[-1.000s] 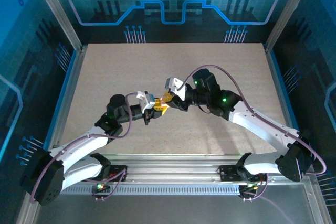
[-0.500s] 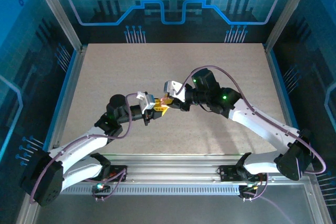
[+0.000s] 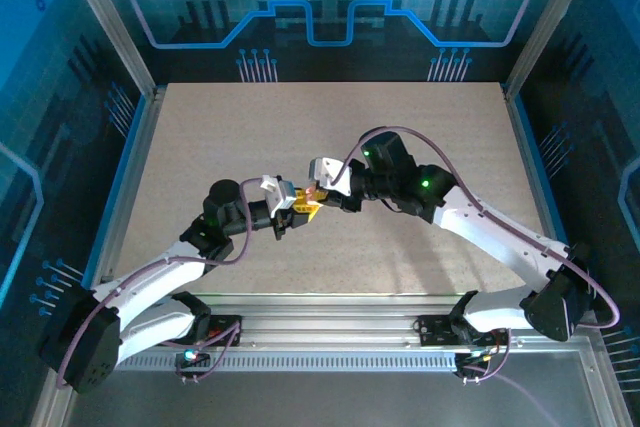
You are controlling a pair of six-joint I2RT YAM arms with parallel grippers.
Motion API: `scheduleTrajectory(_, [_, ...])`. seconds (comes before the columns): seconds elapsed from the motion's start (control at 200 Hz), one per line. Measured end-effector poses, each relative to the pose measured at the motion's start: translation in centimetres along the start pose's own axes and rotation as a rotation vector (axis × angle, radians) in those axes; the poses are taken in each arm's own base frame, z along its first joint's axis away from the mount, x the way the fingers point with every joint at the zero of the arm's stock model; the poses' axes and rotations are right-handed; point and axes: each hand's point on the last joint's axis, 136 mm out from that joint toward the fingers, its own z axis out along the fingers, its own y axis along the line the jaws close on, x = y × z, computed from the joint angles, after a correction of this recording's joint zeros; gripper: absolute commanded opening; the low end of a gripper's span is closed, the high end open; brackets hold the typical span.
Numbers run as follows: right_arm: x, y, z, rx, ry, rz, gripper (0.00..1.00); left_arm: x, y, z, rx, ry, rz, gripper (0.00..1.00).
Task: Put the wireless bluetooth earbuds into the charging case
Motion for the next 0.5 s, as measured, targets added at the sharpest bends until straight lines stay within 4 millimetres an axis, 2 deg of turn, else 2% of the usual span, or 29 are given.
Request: scheduleTrajectory(0.5, [0.43,-0.63,-0.69,0.049,0.087,-0.063,0.23,-0.42,-0.14,-0.22,-0.001,-0.009,0.015,0.12])
